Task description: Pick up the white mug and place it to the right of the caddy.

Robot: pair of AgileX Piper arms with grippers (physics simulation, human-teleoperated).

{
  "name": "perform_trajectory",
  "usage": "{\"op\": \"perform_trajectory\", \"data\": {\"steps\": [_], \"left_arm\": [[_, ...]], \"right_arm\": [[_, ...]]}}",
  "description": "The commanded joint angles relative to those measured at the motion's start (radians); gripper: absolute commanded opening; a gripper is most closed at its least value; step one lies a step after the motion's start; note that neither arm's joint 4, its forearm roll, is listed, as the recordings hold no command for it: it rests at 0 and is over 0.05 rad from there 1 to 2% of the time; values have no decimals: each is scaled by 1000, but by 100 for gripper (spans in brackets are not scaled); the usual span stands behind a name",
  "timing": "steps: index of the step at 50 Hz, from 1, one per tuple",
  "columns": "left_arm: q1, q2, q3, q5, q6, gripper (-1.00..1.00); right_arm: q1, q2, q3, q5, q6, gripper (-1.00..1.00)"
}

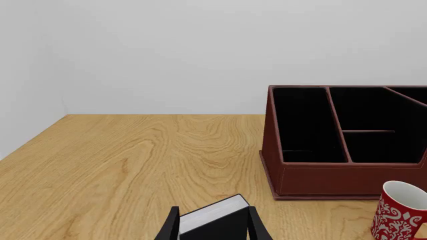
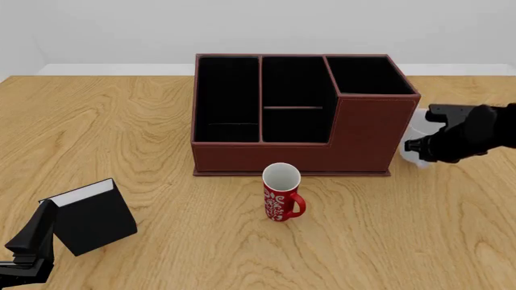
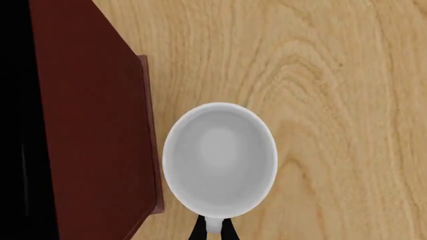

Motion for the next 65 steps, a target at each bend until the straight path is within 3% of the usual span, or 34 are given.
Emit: {"op": "perform_trajectory", "data": {"steps": [1,41,56,57,65], "left_arm": [[0,0,0,0,0,100],[0,0,0,0,0,100],[0,0,0,0,0,100],[0,0,0,0,0,100],[0,0,0,0,0,100]], "right_arm": [[-1,13,11,-21,22,-100],[-49,90,20,-53,49,-100],[-48,90,31,-56,17,-100],[-51,90,30,-56,18,100],[-53,84,31,-56,16,100]]}}
